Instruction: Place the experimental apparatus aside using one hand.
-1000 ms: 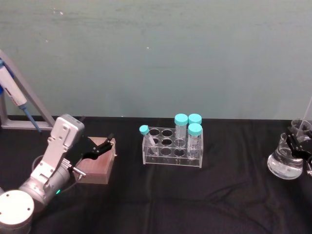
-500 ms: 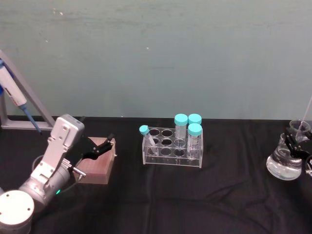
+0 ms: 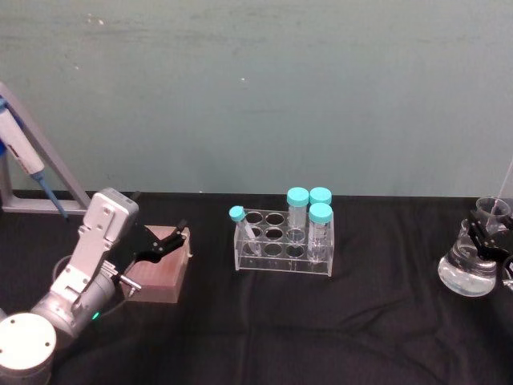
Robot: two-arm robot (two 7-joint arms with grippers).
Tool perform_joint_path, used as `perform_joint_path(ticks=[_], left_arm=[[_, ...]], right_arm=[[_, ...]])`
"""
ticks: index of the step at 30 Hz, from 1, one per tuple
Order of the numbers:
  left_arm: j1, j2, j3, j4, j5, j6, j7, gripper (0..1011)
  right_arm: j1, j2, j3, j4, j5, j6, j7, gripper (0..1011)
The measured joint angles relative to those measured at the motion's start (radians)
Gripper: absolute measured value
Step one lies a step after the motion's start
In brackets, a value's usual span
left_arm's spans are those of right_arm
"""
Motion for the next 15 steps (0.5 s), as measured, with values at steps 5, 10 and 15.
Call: perform_joint_path(ticks=[5,10,15], left_arm=[[0.000,0.000,0.000,0.000,0.000,0.000,0.000,1000],[0.000,0.000,0.000,0.000,0.000,0.000,0.000,1000],[0.000,0.000,0.000,0.000,0.000,0.000,0.000,1000]], right_arm=[[0.000,0.000,0.000,0.000,0.000,0.000,0.000,452],[-0.001,0.000,0.000,0.000,0.000,-0.001,0.000,452],[-0.001,0.000,0.000,0.000,0.000,-0.001,0.000,456]])
